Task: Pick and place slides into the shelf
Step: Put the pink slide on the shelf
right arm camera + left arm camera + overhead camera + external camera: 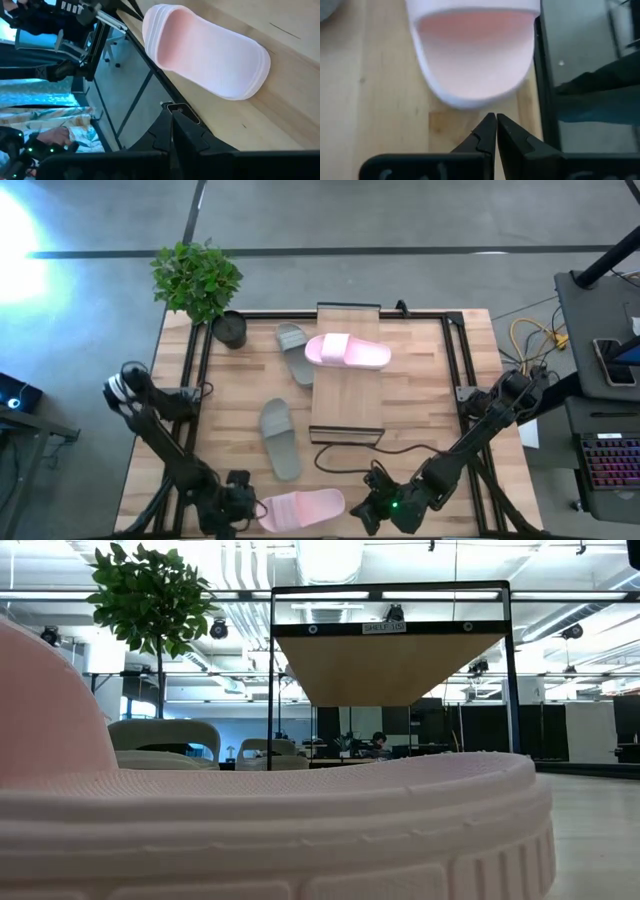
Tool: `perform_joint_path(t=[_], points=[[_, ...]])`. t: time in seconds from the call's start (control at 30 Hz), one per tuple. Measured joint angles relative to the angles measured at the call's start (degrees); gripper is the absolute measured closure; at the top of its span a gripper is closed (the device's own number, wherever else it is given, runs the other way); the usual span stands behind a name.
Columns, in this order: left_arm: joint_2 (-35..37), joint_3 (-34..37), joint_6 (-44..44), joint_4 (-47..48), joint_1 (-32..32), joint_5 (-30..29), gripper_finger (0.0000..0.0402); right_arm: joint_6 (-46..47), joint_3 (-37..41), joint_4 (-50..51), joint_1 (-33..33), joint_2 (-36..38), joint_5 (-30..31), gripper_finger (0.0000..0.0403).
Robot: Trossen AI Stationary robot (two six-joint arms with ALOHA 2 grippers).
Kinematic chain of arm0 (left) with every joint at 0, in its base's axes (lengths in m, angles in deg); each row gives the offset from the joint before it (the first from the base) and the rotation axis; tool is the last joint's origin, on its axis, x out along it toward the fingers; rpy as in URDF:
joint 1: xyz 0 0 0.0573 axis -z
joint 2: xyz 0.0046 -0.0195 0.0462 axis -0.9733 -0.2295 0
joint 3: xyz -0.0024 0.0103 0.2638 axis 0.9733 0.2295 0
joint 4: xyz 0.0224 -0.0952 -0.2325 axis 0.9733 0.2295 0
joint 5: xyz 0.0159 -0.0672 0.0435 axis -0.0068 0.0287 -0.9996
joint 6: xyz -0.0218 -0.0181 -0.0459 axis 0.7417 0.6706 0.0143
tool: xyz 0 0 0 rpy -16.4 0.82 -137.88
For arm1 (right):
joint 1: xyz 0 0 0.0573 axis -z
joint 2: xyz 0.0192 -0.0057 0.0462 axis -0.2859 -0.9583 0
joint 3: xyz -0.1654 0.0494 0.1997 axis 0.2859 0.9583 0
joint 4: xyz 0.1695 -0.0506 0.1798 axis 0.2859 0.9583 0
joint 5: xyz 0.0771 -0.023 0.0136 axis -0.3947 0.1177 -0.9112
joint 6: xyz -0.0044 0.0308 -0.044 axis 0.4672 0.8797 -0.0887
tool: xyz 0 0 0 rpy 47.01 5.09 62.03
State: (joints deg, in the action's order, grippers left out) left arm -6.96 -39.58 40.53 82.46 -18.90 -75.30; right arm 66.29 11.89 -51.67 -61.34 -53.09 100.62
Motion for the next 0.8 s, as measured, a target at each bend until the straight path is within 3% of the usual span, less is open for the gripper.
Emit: perform_joint_path(t=[0.27, 0.53, 0.67, 0.8], points=[[-6.8, -2.5, -5.8, -6.3, -3.6, -1.5, 0.0402, 0.4, 0.0, 0.0, 0.0, 0.0, 0.0, 0.0394], [-7.1, -2.3, -16.4, -8.4, -13.5, -4.1, 0.0402, 2.3, 0.0, 0.3, 0.1, -0.1, 3.4, 0.0394], [-6.9, -2.3, -18.8, -10.5, -17.4, 1.3, 0.0402, 10.9, 1.0, 3.4, 0.1, -0.1, 3.4, 0.0394], [-6.4, -2.3, -18.7, -10.3, -16.9, 3.3, 0.0402, 28.5, 4.8, 4.5, 0.1, -0.2, -1.3, 0.0385]])
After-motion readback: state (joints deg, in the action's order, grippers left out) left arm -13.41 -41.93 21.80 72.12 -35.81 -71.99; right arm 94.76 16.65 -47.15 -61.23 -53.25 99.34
